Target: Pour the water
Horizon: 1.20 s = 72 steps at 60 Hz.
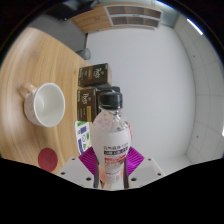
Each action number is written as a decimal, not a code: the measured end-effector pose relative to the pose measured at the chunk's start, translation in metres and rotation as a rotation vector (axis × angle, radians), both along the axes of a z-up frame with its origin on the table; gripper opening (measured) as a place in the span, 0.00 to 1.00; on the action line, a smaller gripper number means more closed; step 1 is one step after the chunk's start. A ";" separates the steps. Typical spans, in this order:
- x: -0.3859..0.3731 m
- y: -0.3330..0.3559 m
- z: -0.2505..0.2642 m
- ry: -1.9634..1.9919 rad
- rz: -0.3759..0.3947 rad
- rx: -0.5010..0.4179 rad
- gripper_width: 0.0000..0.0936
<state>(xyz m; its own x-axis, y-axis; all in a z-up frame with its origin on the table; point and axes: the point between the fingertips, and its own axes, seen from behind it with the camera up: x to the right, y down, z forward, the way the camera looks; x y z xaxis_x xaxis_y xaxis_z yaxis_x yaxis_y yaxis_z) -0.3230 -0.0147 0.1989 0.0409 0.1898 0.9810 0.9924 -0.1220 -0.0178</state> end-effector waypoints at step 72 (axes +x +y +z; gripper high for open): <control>0.056 -0.030 -0.130 1.500 -0.315 -0.201 0.85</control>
<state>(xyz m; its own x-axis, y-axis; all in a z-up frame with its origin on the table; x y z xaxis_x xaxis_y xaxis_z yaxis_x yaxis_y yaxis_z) -0.2673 -0.0450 0.0687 0.9940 0.1040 -0.0351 0.0140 -0.4378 -0.8989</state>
